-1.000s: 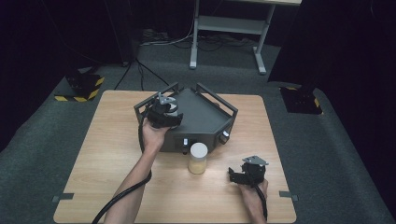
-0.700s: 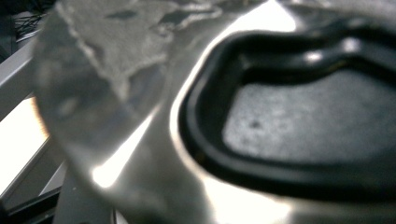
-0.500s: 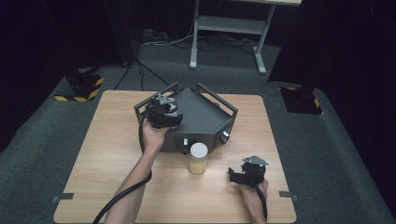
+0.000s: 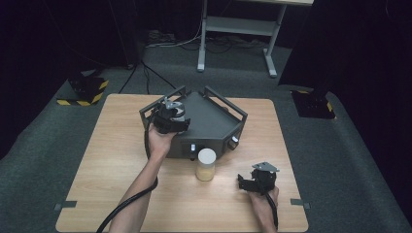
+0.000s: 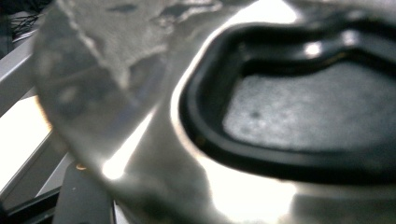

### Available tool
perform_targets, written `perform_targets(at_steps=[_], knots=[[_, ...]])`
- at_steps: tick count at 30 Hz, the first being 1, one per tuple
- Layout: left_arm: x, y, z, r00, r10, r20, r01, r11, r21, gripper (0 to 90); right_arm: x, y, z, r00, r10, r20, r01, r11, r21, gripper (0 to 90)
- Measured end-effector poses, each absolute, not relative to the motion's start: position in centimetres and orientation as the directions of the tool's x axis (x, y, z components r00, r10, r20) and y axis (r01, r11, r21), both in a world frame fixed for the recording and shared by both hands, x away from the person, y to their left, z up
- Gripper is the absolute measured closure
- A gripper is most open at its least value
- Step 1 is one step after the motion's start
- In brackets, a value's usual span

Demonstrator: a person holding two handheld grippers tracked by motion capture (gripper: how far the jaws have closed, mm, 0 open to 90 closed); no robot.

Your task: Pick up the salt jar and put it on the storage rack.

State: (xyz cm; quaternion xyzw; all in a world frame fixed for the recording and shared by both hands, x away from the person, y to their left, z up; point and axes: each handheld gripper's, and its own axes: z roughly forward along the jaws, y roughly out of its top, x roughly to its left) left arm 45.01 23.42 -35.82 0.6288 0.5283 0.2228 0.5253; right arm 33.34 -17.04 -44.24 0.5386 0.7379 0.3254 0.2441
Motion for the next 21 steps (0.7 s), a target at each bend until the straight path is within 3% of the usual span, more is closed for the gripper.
perform_targets(at_steps=[3, 6, 10, 21], knots=[[44.9, 23.4, -35.8, 0.343, 0.898, -0.274, 0.426, 0.110, 0.898, 28.8, 33.3, -17.0, -44.2, -0.301, 0.954, -0.010, 0.636, 0.208, 0.743, 6.4], [44.9, 23.6, -35.7, 0.345, 0.894, -0.285, 0.430, 0.120, 0.895, 18.9, 33.3, -17.0, -44.2, -0.301, 0.954, -0.010, 0.636, 0.208, 0.743, 6.4], [44.6, 24.0, -35.3, 0.346, 0.892, -0.291, 0.423, 0.129, 0.897, 13.4, 33.3, -17.0, -44.2, -0.301, 0.954, -0.010, 0.636, 0.208, 0.743, 6.4], [43.3, 24.5, -35.2, 0.354, 0.889, -0.292, 0.407, 0.135, 0.903, 6.5, 33.3, -17.0, -44.2, -0.301, 0.954, -0.010, 0.636, 0.208, 0.743, 6.4]])
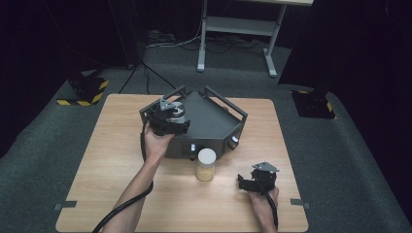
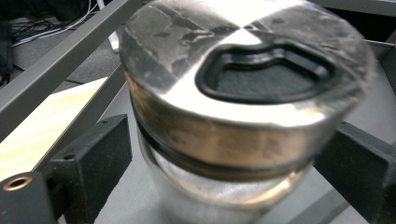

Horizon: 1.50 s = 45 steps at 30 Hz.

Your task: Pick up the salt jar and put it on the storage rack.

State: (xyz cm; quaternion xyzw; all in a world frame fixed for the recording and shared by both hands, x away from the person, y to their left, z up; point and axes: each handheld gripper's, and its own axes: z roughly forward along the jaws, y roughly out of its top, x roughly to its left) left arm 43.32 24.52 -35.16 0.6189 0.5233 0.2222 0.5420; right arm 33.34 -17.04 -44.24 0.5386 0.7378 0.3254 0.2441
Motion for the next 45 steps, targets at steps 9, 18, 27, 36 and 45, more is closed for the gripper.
perform_targets(at_steps=[9, 18, 27, 36, 45], knots=[[42.3, 25.3, -35.1, 0.384, 0.876, -0.291, 0.400, 0.126, 0.908, 5.4, 33.3, -17.0, -44.2, -0.299, 0.954, -0.009, 0.636, 0.207, 0.743, 6.4], [40.8, 25.6, -34.6, 0.384, 0.881, -0.276, 0.400, 0.111, 0.910, 5.4, 33.3, -17.0, -44.2, -0.299, 0.954, -0.010, 0.636, 0.207, 0.743, 6.5], [39.3, 26.9, -34.9, 0.394, 0.867, -0.305, 0.398, 0.139, 0.907, 5.4, 33.3, -17.0, -44.3, -0.299, 0.954, -0.011, 0.636, 0.207, 0.743, 6.5], [37.7, 27.9, -35.5, 0.430, 0.862, -0.269, 0.393, 0.089, 0.915, 5.4, 33.3, -17.0, -44.2, -0.298, 0.954, -0.011, 0.636, 0.208, 0.743, 6.4], [35.9, 28.4, -36.4, 0.481, 0.848, -0.223, 0.393, 0.018, 0.919, 5.6, 33.3, -17.0, -44.2, -0.298, 0.954, -0.012, 0.636, 0.208, 0.743, 6.4]])
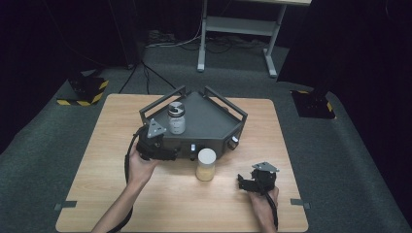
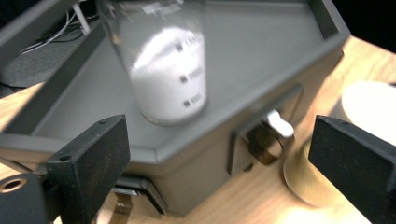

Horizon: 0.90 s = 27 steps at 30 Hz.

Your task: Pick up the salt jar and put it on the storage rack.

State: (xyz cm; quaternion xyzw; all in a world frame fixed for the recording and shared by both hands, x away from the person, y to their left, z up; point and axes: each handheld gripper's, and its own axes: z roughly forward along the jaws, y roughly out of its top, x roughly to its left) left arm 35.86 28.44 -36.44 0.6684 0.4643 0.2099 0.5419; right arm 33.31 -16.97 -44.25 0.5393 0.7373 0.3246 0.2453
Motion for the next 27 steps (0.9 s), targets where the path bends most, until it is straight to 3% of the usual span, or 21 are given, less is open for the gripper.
perform_targets(at_steps=[27], knots=[[34.4, 29.4, -42.3, 0.535, 0.804, -0.259, 0.477, -0.034, 0.878, 4.6, 33.3, -17.0, -44.2, -0.298, 0.954, -0.011, 0.636, 0.208, 0.743, 6.4]])
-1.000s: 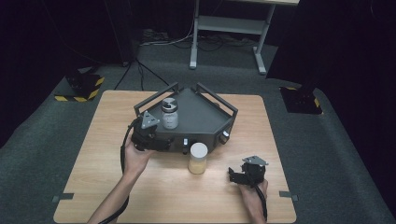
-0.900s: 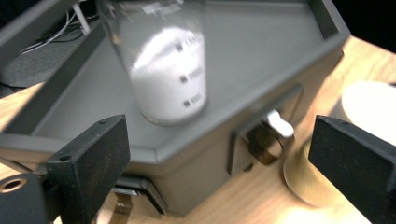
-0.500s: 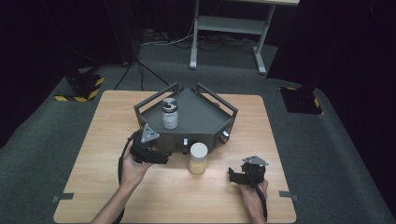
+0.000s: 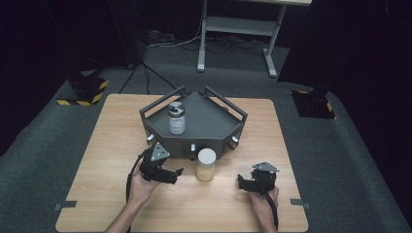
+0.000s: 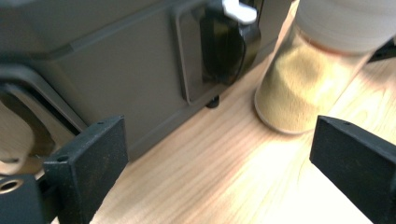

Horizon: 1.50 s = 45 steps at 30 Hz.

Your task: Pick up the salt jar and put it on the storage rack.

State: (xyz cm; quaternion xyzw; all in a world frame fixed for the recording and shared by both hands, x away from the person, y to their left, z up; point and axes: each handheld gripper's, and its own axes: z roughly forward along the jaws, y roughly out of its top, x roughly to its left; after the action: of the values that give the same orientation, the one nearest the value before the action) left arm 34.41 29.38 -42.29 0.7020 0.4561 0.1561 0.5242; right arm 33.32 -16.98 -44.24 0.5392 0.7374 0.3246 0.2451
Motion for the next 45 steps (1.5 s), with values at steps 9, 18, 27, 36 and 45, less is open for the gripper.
perform_targets(at_steps=[9, 18, 27, 36, 45], knots=[[34.4, 29.4, -44.0, 0.509, 0.822, -0.255, 0.506, -0.046, 0.862, 4.5, 33.3, -17.0, -44.2, -0.298, 0.954, -0.011, 0.636, 0.207, 0.743, 6.4], [34.4, 29.0, -45.8, 0.494, 0.833, -0.249, 0.529, -0.061, 0.847, 4.6, 33.3, -17.0, -44.2, -0.298, 0.954, -0.011, 0.636, 0.208, 0.743, 6.4], [34.3, 29.1, -46.6, 0.479, 0.840, -0.254, 0.530, -0.046, 0.847, 4.6, 33.3, -17.0, -44.2, -0.298, 0.954, -0.011, 0.636, 0.208, 0.743, 6.4], [34.3, 28.9, -47.4, 0.464, 0.849, -0.255, 0.532, -0.037, 0.846, 4.6, 33.3, -17.0, -44.2, -0.298, 0.954, -0.011, 0.636, 0.208, 0.743, 6.4], [34.6, 28.6, -47.7, 0.457, 0.852, -0.255, 0.538, -0.036, 0.842, 4.6, 33.3, -17.0, -44.2, -0.298, 0.954, -0.011, 0.636, 0.208, 0.743, 6.4]])
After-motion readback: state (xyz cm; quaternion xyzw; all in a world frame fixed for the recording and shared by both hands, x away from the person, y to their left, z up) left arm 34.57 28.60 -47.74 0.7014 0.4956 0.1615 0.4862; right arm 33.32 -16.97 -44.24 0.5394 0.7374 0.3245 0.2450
